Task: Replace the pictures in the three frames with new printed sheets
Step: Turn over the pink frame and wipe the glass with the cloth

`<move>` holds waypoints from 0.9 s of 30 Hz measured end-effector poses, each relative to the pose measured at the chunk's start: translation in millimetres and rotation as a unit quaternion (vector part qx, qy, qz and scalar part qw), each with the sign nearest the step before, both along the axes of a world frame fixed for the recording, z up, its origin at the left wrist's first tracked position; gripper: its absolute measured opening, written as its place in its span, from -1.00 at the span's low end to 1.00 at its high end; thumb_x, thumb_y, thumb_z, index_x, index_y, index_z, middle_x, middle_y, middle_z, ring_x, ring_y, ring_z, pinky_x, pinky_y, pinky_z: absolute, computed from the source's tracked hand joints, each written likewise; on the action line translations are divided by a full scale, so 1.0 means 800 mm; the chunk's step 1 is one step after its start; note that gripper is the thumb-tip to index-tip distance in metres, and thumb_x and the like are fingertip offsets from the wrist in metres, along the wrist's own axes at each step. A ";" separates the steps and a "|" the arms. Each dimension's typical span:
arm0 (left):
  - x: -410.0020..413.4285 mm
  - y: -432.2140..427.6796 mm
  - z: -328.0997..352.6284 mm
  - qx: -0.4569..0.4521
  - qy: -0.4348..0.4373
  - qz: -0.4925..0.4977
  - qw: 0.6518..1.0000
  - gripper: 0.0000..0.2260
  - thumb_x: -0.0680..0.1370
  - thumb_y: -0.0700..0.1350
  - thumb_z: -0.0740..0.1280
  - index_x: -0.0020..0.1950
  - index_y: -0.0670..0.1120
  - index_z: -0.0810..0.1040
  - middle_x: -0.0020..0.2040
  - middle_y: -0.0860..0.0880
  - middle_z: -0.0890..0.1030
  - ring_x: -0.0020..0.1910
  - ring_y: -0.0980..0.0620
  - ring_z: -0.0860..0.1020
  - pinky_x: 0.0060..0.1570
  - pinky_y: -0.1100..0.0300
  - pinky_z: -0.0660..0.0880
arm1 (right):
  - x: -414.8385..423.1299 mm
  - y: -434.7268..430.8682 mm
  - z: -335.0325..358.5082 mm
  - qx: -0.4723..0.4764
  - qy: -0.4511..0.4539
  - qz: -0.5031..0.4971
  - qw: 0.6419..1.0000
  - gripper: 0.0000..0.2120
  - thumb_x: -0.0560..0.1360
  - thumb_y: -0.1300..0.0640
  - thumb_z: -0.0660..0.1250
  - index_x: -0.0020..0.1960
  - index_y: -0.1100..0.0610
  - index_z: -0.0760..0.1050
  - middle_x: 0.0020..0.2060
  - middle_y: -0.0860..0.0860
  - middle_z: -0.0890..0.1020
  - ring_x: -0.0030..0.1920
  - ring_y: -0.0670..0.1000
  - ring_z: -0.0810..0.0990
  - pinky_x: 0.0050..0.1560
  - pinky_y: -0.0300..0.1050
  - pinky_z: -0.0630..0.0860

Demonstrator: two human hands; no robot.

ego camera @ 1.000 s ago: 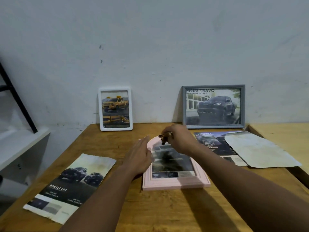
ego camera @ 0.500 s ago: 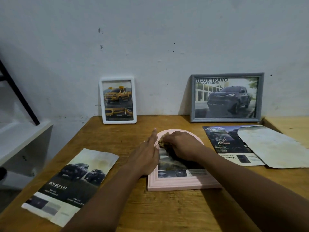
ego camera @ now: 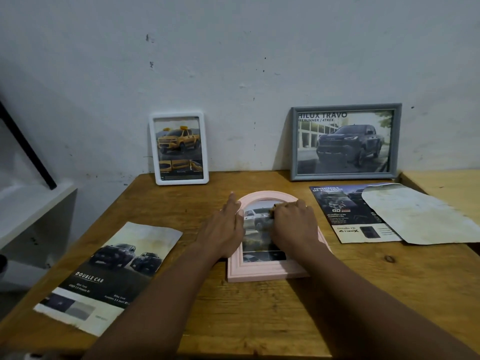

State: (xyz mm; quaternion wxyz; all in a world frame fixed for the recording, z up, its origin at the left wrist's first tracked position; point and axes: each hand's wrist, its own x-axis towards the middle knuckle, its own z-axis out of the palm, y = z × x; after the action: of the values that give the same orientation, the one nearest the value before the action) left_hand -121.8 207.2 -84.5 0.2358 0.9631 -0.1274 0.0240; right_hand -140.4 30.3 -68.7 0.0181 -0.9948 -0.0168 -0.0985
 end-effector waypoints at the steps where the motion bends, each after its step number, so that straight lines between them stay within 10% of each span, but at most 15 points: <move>1: -0.001 0.000 0.001 -0.004 0.001 0.001 1.000 -0.44 0.72 0.07 0.00 0.67 -0.01 -0.12 0.54 0.02 0.39 0.44 -0.13 0.42 0.39 -0.07 0.37 | -0.001 0.008 0.000 0.026 0.001 -0.007 1.000 -0.73 0.54 -0.04 0.27 0.09 0.12 0.57 0.06 0.10 0.64 0.16 0.15 0.45 0.10 0.06 0.39; 20: -0.001 0.001 0.006 -0.024 0.014 0.035 0.999 -0.47 0.73 0.05 0.01 0.67 -0.01 -0.03 0.49 -0.21 0.43 0.40 -0.19 0.43 0.29 -0.02 0.39 | -0.001 -0.027 0.018 0.038 0.097 0.249 0.963 -0.55 0.60 0.12 0.26 0.42 -0.25 0.41 0.36 0.06 0.49 0.37 0.09 0.32 0.23 0.01 0.22; 27: -0.008 -0.004 0.014 -0.013 0.007 0.019 1.000 -0.47 0.73 0.05 0.00 0.67 -0.03 -0.04 0.47 -0.07 0.48 0.33 -0.11 0.51 0.25 0.02 0.43 | -0.023 -0.069 0.019 -0.047 0.069 0.165 0.983 -0.52 0.56 0.13 0.22 0.47 -0.11 0.37 0.31 0.06 0.54 0.30 0.08 0.38 0.19 0.01 0.32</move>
State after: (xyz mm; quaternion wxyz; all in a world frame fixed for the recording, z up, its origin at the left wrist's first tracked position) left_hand -128.2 204.4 -73.3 0.2483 0.9624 -0.1076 0.0237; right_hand -159.0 -24.5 -53.4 -0.0118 -0.9826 -0.1836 -0.0240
